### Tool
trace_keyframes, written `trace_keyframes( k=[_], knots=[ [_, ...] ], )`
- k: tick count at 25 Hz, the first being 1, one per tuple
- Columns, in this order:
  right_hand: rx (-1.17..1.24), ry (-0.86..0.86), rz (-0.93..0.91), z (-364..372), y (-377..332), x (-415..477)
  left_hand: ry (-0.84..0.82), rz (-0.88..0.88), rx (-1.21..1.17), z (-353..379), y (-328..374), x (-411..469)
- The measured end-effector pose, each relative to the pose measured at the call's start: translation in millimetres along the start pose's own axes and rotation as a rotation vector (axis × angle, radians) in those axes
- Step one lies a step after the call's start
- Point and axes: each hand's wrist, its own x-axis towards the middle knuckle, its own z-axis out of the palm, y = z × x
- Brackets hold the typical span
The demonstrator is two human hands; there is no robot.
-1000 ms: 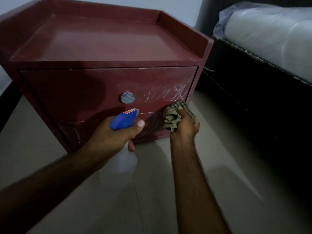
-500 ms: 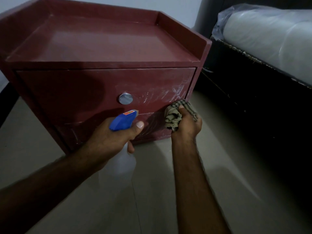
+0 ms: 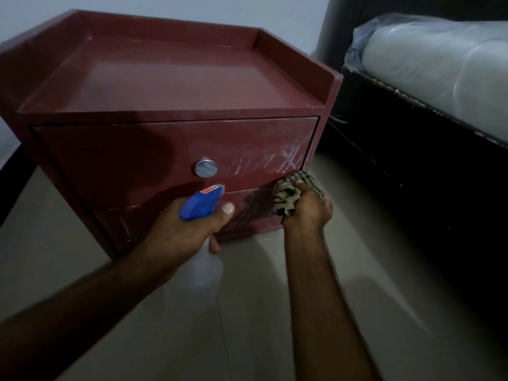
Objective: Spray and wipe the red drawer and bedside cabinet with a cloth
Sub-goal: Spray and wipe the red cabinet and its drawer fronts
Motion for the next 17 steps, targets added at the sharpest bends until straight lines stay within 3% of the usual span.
trace_keyframes(
  k=[9, 17],
  knots=[
    [0.012, -0.018, 0.03, -5, 0, -3, 0.235, -0.015, -0.016, 3, 5, 5],
    [0.008, -0.018, 0.024, -10, 0, 1, 0.094, 0.054, 0.035, 13, 19, 2]
  ],
)
